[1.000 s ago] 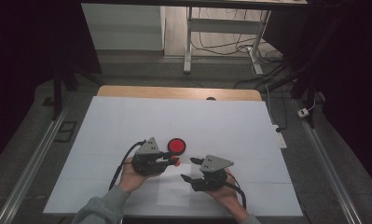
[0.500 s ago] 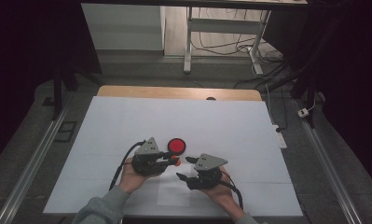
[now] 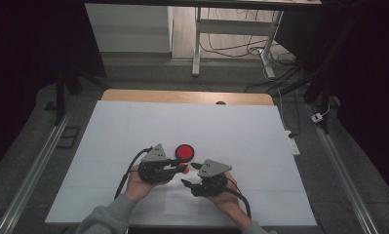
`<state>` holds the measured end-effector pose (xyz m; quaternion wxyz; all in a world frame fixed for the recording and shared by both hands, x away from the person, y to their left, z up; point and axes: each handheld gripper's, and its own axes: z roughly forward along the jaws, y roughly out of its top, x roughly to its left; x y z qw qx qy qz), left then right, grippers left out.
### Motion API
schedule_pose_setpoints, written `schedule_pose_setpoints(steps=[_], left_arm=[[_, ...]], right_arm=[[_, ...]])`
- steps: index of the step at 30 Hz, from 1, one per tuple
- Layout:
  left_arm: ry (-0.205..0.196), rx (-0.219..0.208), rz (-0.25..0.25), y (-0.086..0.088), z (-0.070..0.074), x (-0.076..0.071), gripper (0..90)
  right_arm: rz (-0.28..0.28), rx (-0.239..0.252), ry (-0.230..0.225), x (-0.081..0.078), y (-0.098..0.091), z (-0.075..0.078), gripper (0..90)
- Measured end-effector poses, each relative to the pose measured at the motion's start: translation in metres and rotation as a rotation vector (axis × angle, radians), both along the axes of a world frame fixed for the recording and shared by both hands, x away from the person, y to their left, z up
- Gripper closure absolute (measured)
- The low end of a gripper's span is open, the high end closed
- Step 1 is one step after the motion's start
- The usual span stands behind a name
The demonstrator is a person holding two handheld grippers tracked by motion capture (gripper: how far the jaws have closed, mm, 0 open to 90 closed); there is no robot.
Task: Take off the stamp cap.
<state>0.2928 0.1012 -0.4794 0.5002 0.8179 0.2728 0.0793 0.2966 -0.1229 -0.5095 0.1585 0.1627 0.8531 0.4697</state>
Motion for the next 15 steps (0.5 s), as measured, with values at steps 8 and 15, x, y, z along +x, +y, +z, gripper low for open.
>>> schedule_pose_setpoints(steps=[8, 15], left_arm=[[0.006, -0.001, 0.0, -0.0009, -0.0015, 0.0002, 72.2], [0.011, -0.002, -0.001, -0.0011, -0.002, 0.0003, 72.2]], right_arm=[[-0.013, 0.003, -0.006, -0.0007, 0.0047, 0.0008, 39.0], [-0.023, 0.0, -0.018, -0.0013, 0.005, 0.0024, 50.4]])
